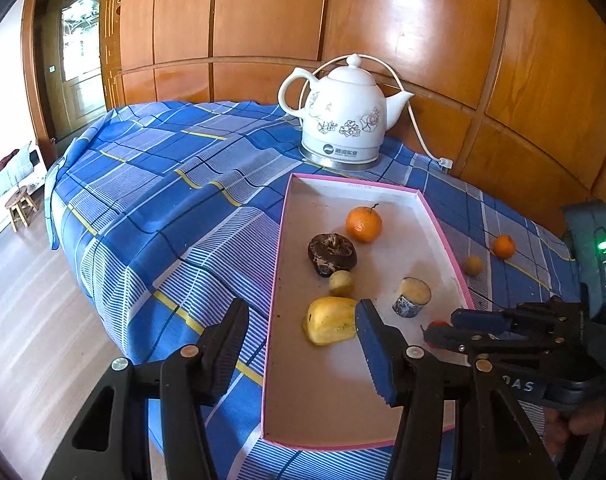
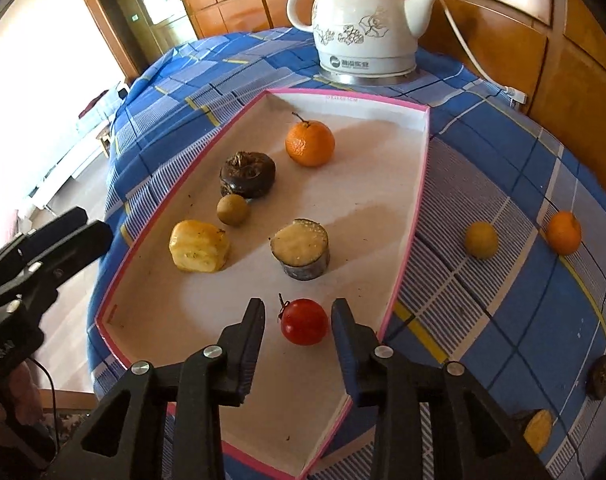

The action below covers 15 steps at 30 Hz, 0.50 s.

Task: Organize fruits
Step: 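Carry the tomato into the tray with the right tool and release it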

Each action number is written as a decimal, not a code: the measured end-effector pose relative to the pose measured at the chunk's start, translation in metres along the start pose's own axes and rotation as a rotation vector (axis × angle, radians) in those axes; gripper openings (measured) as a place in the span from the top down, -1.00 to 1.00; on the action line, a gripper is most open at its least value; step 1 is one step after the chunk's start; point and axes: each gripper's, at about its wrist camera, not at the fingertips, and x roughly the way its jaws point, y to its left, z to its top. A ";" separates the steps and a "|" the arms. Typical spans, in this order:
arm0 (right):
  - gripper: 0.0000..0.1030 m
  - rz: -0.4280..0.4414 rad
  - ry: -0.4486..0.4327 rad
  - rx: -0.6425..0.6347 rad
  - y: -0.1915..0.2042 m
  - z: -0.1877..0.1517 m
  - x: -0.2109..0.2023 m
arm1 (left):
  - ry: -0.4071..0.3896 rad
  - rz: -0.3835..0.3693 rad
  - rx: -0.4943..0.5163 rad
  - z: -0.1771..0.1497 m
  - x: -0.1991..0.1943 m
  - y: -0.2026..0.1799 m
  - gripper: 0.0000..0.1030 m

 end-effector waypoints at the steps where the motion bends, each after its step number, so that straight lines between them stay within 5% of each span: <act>1: 0.32 0.001 -0.008 0.001 0.000 0.000 -0.003 | 0.001 -0.001 0.000 0.000 0.000 0.000 -0.09; 15: 0.32 0.002 -0.093 0.027 -0.016 -0.007 -0.048 | 0.001 -0.009 0.031 -0.002 0.000 -0.011 -0.09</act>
